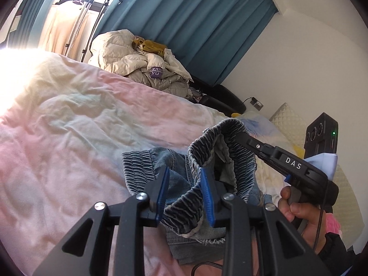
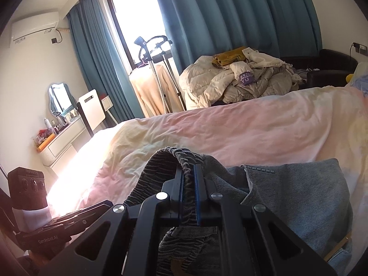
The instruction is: Fold clothes
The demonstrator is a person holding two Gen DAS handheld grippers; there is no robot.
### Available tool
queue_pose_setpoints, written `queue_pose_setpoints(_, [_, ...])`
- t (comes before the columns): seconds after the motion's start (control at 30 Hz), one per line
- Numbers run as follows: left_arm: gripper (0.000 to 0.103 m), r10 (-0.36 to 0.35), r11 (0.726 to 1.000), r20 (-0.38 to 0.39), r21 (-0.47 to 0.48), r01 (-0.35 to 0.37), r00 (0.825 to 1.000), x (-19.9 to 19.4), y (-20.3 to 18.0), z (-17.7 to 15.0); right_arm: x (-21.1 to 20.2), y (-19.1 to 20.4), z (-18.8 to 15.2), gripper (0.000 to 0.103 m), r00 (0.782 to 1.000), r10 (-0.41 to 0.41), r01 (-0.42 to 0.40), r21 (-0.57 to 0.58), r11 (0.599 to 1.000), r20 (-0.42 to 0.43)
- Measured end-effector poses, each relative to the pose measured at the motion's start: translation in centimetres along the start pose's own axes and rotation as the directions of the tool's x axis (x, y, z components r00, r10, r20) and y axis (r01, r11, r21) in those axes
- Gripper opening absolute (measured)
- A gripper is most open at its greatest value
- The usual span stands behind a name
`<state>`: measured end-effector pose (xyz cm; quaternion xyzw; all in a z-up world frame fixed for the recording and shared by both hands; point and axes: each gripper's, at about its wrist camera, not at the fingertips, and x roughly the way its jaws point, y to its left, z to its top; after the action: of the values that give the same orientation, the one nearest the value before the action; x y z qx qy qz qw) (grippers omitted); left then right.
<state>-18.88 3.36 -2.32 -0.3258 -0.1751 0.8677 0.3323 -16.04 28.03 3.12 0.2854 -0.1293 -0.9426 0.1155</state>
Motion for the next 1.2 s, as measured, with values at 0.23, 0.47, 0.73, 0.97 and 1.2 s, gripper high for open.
queue_pose_setpoints(0.23, [0.029,0.093,0.979,-0.017,0.181,-0.088,0.996,0.6,-3.7,-0.6,-0.4,-0.5,0.1,0.007,1.0,0.02,-0.021,0.018,1.0,0.014])
queue_pose_setpoints(0.47, [0.029,0.201,0.948,0.004,0.253,-0.195,0.98,0.9,-4.1,-1.0,-0.4,-0.5,-0.1,0.007,0.999,0.028,-0.029,0.029,0.999,0.026])
queue_pose_setpoints(0.73, [0.03,0.104,0.993,-0.127,0.075,-0.095,0.986,3.1,-0.2,-1.4,-0.6,-0.5,-0.1,0.007,0.997,0.07,-0.072,0.044,0.996,0.039])
queue_pose_setpoints(0.97, [0.03,-0.012,0.985,-0.077,0.173,0.025,0.997,2.8,-4.5,-2.2,-2.6,2.1,1.9,0.007,0.987,0.094,-0.088,-0.05,0.995,0.131])
queue_pose_setpoints(1.2, [0.03,-0.047,0.993,-0.102,0.101,0.058,0.994,4.2,-4.4,-2.2,-0.2,1.0,2.2,0.007,0.991,0.103,-0.104,0.0,0.995,0.088])
